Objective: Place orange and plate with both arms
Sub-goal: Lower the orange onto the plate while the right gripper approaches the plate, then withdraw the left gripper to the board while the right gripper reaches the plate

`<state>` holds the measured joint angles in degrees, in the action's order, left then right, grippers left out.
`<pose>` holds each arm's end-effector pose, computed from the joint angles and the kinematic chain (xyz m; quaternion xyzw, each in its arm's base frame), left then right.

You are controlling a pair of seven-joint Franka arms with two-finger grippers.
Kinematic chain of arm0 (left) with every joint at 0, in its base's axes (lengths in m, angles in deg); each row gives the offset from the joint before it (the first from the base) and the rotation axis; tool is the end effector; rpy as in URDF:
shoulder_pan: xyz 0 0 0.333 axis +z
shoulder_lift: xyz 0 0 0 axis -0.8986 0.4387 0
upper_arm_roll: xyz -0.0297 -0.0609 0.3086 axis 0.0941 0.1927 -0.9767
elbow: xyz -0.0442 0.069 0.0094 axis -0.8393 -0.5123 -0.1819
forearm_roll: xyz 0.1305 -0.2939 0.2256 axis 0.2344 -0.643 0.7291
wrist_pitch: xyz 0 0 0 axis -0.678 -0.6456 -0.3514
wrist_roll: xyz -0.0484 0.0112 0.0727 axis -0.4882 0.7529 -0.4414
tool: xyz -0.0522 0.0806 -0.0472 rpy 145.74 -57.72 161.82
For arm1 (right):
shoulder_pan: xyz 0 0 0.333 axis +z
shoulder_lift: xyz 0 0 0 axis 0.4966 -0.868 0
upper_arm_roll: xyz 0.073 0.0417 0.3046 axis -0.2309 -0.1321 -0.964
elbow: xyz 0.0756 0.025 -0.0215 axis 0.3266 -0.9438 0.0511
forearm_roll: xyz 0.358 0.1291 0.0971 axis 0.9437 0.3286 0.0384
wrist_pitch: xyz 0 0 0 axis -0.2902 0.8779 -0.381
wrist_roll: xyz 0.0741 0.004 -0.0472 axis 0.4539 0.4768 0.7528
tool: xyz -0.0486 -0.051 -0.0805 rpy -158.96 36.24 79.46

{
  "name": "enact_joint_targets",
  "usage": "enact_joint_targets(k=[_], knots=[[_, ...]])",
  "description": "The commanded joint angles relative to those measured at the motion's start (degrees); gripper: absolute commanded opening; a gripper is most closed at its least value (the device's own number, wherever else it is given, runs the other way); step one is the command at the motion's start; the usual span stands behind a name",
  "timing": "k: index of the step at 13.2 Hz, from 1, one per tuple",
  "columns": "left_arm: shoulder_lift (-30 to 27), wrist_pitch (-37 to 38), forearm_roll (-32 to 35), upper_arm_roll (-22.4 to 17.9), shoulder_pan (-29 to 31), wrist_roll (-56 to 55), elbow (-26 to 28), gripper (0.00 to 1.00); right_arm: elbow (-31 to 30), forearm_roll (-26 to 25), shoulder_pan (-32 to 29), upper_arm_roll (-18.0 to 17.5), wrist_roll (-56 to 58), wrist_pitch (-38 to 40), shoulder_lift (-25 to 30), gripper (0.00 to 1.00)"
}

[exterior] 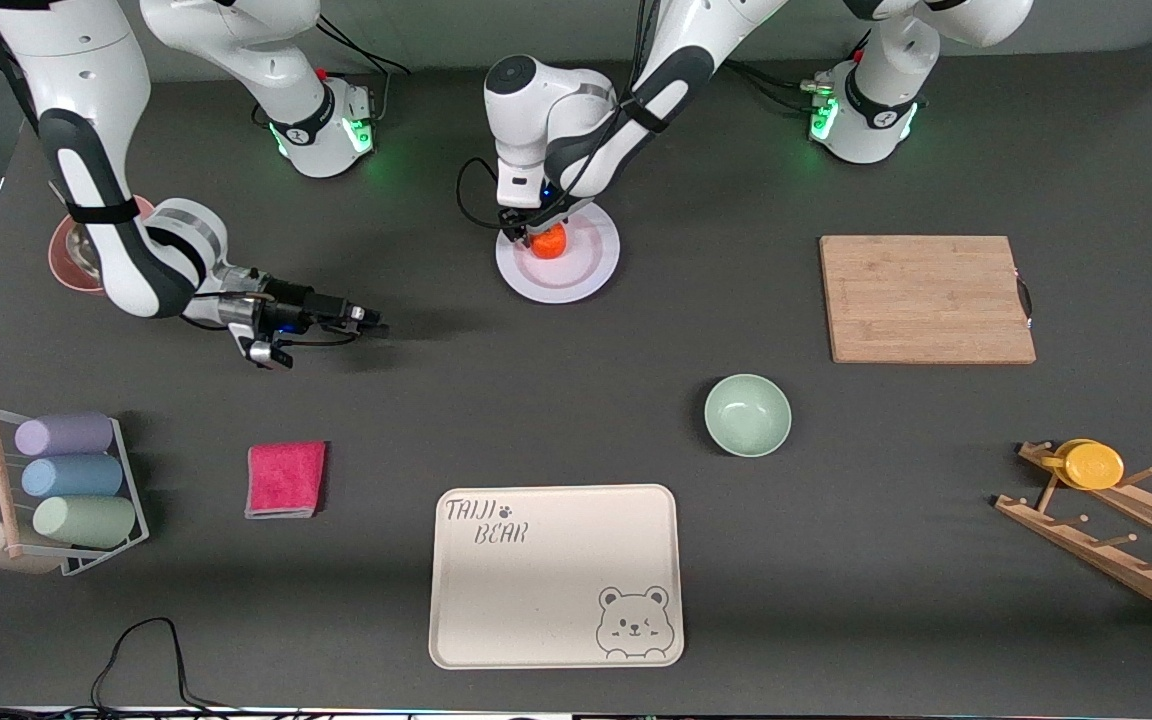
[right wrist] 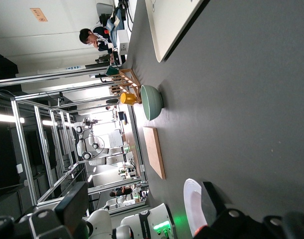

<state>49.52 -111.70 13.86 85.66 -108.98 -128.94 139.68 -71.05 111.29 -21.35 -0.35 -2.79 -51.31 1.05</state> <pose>0.2195 -0.6081 0.2115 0.9493 0.3124 0.0362 0.0024 0.4250 0.0624 0.1899 -0.7812 0.1182 -0.0028 0.6130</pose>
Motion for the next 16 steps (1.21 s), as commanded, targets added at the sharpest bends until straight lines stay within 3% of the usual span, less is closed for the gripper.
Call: enact_joint_targets(k=[1,3,5,7,10,13,16], knots=[[-1.71,1.38,1.25,-0.38,0.18,-0.66,-0.9,1.0,-5.01,4.16,2.55,0.09,5.04,-1.07,2.07,1.0],[-4.52,3.92,1.17,0.06,2.81,3.26,-0.81,1.0,-8.08,6.53,5.27,0.09,9.67,-1.33,2.51,1.0],[-7.68,7.17,-0.67,0.41,5.01,10.47,-0.81,1.0,-10.64,12.14,8.52,0.17,15.48,-1.16,2.42,1.0],[-11.28,10.42,-2.95,0.41,6.5,17.4,-0.55,1.0,-11.26,12.61,8.97,0.17,17.69,-1.5,2.25,1.0],[-18.04,17.88,-11.99,0.41,12.03,36.7,-0.55,1.0,-12.22,13.48,9.94,0.18,22.53,-1.77,1.19,1.0],[-26.13,27.1,-20.26,0.24,20.9,59.48,-0.55,1.0,-12.49,18.04,13.89,0.26,26.64,-2.56,-0.47,1.0],[-31.85,35.82,-20.81,-0.2,26.88,71.37,-0.29,1.0,-12.23,23.66,18.27,0.26,30.0,-4.14,-2.67,1.0]])
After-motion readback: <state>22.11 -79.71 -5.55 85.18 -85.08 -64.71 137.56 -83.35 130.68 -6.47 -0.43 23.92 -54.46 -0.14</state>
